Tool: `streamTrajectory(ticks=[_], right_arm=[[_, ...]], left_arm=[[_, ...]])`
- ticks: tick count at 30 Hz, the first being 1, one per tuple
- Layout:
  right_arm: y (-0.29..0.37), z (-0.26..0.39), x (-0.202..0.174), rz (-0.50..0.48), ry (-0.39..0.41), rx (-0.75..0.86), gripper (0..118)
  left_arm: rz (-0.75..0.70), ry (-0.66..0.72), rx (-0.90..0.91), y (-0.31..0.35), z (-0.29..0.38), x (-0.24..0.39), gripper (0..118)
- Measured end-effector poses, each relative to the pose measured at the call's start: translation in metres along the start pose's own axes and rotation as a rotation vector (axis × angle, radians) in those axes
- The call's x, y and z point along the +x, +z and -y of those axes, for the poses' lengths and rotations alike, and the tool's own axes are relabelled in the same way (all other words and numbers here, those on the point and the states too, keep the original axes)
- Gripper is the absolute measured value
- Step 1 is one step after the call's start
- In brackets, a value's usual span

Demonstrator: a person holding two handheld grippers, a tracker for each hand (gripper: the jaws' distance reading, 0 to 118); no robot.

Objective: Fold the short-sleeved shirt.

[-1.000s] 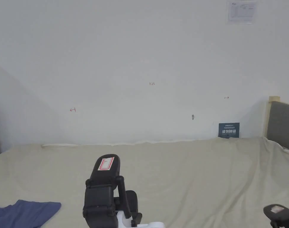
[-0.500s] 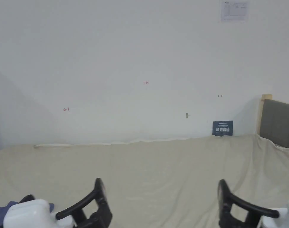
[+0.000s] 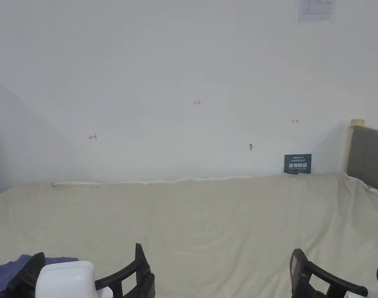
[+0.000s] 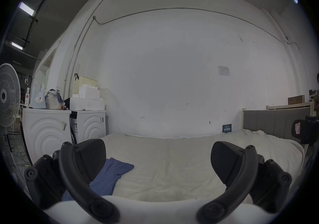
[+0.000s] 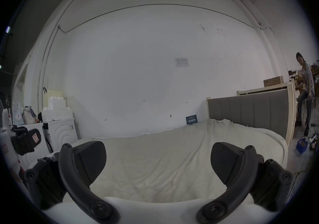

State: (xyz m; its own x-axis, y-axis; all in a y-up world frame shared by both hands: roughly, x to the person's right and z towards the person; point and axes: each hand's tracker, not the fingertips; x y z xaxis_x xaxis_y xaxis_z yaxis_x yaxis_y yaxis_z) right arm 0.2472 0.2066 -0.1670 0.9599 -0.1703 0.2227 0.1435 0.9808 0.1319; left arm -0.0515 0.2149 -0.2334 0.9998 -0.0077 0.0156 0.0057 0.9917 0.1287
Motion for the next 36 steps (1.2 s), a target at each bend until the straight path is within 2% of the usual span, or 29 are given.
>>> streamTrajectory(ticks=[13, 36], right_arm=[[0.005, -0.002, -0.004, 0.002, 0.054, 0.027, 118], [0.005, -0.002, -0.007, -0.008, 0.076, 0.016, 118]], left_arm=[[0.021, 0.015, -0.056, -0.002, 0.004, 0.004, 118], [0.046, -0.049, -0.059, 0.0, 0.001, 0.013, 118]])
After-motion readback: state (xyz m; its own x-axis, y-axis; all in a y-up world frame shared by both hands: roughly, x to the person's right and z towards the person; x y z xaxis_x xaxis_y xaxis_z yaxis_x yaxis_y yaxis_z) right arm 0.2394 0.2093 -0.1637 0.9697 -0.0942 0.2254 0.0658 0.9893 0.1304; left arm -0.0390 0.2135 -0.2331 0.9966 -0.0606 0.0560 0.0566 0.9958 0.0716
